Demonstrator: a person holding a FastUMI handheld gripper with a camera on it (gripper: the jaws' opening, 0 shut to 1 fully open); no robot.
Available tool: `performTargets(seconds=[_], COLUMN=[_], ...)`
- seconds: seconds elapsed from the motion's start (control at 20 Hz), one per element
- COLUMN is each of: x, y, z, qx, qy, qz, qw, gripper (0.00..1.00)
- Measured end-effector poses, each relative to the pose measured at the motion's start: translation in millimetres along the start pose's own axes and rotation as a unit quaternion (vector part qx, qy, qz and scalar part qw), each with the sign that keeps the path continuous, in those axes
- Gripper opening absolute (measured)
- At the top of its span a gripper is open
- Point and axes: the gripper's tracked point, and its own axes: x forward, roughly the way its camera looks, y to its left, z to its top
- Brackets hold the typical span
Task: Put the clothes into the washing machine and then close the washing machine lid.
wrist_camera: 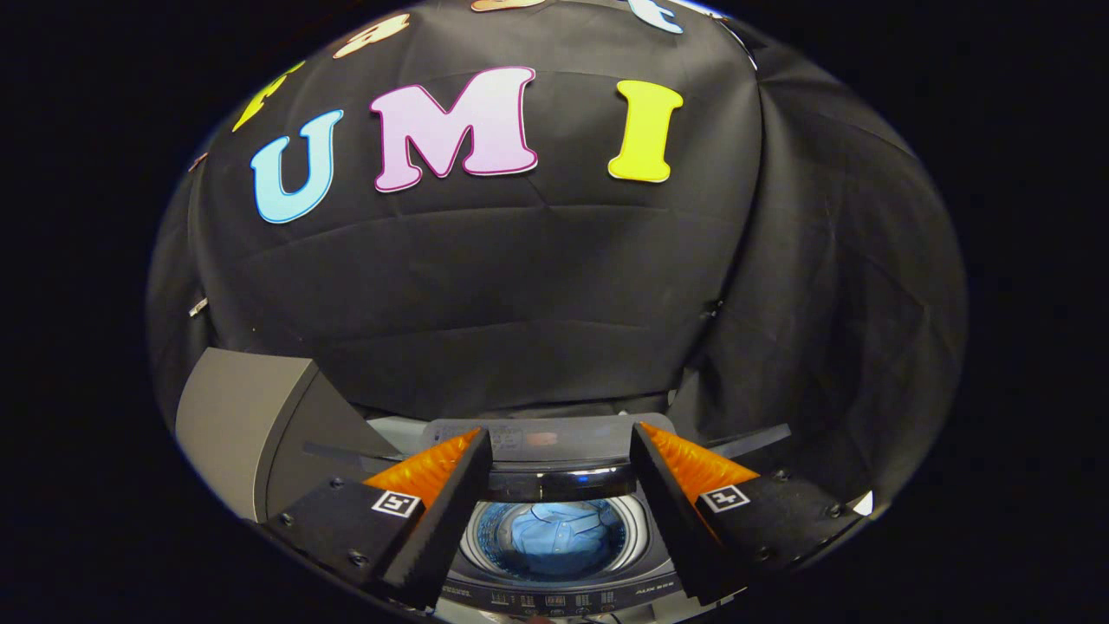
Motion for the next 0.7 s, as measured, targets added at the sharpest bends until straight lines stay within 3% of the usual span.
performTargets(seconds=[0.7], x=[23.5], y=[11.3], z=[-185.0], qx=[-0.018], qy=[0.157], qz=[0.007], qw=[0.987], gripper=[1.00])
